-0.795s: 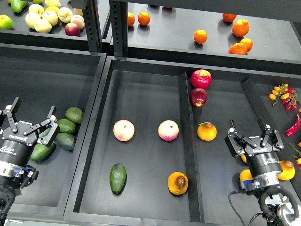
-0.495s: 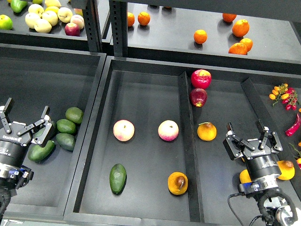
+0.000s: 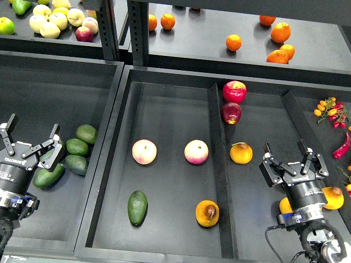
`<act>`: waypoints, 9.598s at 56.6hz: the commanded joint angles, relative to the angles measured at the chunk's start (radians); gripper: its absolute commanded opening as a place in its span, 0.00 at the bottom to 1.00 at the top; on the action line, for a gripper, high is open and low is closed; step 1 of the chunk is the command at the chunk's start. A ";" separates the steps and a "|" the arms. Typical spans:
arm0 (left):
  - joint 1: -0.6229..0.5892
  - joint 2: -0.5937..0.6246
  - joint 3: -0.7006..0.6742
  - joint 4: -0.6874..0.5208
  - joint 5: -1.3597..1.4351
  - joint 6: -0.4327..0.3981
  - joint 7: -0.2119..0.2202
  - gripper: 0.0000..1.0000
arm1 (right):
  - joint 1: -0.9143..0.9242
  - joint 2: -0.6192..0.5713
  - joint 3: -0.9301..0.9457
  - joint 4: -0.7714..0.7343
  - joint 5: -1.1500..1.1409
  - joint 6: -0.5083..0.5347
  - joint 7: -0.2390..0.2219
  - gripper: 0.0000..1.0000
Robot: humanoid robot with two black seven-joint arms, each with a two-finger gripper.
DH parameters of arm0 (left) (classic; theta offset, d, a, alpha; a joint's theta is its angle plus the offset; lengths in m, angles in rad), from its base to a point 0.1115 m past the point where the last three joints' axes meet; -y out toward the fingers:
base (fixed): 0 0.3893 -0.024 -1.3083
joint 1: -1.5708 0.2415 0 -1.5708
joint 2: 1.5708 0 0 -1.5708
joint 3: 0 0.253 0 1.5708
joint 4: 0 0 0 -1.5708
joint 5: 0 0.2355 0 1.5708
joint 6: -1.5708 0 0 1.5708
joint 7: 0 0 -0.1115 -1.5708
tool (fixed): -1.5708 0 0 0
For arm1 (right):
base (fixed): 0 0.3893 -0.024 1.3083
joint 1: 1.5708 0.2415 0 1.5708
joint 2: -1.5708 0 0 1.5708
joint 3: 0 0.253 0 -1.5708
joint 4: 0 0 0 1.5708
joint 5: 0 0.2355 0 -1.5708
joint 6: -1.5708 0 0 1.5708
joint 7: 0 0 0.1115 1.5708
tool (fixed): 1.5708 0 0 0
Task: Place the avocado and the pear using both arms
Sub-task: 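Move the left gripper up from the green fruits toward the middle compartment, then reach the left gripper over the dark green avocado, then lower the left gripper around the avocado and close it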
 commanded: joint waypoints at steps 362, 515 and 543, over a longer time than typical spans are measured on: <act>-1.227 0.000 1.944 0.778 0.750 0.000 0.156 0.99 | 0.164 0.000 0.197 -0.028 0.011 -0.315 -0.009 1.00; -1.139 0.000 1.863 0.783 0.641 0.000 0.156 0.53 | 0.161 0.000 0.180 -0.026 0.011 -0.309 -0.009 1.00; -1.139 0.000 1.863 0.785 0.505 0.000 0.156 0.25 | 0.162 0.000 0.179 -0.026 0.011 -0.309 -0.009 1.00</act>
